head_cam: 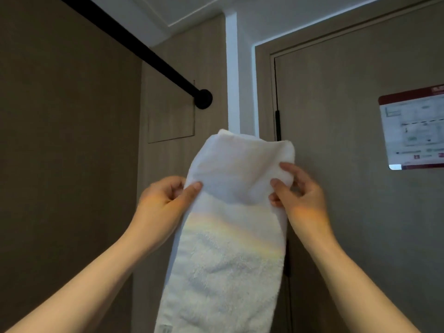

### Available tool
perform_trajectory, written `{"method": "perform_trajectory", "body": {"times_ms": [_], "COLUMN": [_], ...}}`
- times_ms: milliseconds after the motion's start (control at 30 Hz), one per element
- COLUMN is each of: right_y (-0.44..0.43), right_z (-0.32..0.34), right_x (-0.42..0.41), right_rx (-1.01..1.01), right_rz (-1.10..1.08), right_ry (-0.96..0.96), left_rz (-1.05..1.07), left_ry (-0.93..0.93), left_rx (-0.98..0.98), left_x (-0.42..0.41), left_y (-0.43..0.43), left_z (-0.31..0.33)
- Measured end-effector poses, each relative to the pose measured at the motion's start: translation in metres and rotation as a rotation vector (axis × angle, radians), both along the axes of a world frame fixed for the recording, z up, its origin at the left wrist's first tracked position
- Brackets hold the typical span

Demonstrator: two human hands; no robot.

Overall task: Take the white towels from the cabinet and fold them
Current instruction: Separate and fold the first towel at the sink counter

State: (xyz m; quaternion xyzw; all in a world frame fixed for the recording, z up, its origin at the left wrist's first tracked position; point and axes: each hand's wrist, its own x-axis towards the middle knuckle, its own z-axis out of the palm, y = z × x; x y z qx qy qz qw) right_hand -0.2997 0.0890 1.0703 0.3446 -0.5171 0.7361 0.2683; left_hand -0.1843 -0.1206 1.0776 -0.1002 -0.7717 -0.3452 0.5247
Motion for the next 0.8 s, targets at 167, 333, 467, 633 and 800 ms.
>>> {"method": "perform_trajectory", "body": {"times_ms": [167, 333, 467, 633, 800], "right_y": [-0.033, -0.066, -0.084, -0.112, -0.134], "right_z": [0.040, 0.091, 0.136, 0.175, 0.192], "right_x": [-0.054, -0.105, -0.134, -0.157, -0.156], "right_rx": [0.099, 0.093, 0.049, 0.016, 0.000], "right_rz": [-0.055, -0.050, 0.031, 0.130, 0.102], "right_ry": [0.114, 0.268, 0.361, 0.449, 0.523], "left_rz": [0.007, 0.168, 0.340, 0.391, 0.524], "left_ry": [0.107, 0.264, 0.388, 0.493, 0.524], "left_rx": [0.049, -0.014, -0.053, -0.151, -0.241], "left_x": [-0.038, -0.064, -0.075, -0.078, -0.067], "left_y": [-0.014, -0.021, -0.019, -0.023, -0.026], "left_z": [0.036, 0.084, 0.112, 0.131, 0.143]}}
